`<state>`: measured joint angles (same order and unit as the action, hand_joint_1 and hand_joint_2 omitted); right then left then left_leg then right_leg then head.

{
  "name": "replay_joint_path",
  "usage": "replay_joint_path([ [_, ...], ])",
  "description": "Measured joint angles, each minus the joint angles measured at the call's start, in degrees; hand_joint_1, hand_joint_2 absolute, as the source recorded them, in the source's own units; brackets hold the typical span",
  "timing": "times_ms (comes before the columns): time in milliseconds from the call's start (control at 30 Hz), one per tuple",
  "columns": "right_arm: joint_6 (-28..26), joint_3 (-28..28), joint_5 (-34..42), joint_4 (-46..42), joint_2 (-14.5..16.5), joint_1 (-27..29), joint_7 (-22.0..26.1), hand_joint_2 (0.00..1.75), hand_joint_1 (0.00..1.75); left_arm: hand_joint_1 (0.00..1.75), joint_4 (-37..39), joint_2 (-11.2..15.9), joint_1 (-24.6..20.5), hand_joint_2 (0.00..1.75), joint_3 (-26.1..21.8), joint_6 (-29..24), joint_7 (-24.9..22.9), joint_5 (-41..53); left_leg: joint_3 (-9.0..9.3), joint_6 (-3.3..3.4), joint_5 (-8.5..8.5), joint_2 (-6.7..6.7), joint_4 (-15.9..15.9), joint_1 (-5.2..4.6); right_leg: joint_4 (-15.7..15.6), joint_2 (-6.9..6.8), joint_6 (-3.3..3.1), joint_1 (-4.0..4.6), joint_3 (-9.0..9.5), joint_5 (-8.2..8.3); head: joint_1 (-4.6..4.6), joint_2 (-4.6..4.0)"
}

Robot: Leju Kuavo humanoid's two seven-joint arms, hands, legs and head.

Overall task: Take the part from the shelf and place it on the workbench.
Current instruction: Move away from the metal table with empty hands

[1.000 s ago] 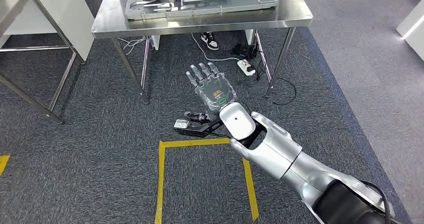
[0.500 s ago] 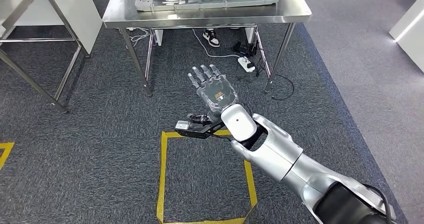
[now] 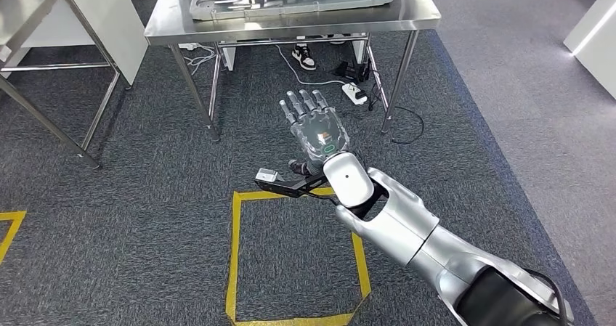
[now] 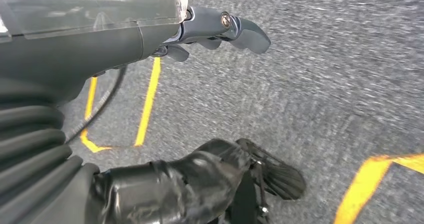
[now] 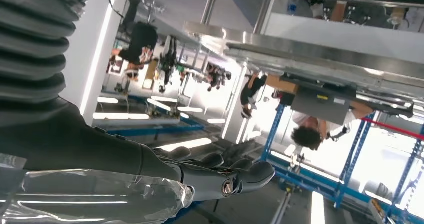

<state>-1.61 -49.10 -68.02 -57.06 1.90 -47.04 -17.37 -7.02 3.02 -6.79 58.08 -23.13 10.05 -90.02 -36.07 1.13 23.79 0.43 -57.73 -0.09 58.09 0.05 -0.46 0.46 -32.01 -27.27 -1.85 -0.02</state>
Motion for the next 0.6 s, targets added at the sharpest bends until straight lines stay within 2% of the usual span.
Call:
replay_joint_path([
  [233,-0.49,3.74,5.54,1.65,-0.27,4.75,1.33,0.0,0.0,0.0,-0.01,-0.28,0.09,0.0,-2.19,1.59,1.64,-0.02,0.03,-0.28,0.2,-0.01,0.04,0.03,-0.1,0.01,-0.13,0.01,0.08,-0.19,0.02,0.0],
  [467,-6.79,12.8,25.52,13.33,-1.91,16.51,9.83,0.0,0.0,0.0,-0.02,-0.68,0.53,0.0,-4.71,-0.45,-0.81,-0.01,0.15,-0.27,0.51,-0.27,0.05,0.04,-0.49,-0.21,0.01,-0.04,0.41,-0.42,0.03,0.0],
  [600,-8.39,18.98,32.57,21.94,-3.67,23.81,11.27,0.0,0.0,0.0,-0.02,-0.85,0.79,0.0,-5.6,-2.12,-2.55,0.1,0.23,-0.1,0.71,-0.35,0.05,0.04,-0.73,-0.24,0.16,-0.04,0.69,-0.52,0.04,0.0],
])
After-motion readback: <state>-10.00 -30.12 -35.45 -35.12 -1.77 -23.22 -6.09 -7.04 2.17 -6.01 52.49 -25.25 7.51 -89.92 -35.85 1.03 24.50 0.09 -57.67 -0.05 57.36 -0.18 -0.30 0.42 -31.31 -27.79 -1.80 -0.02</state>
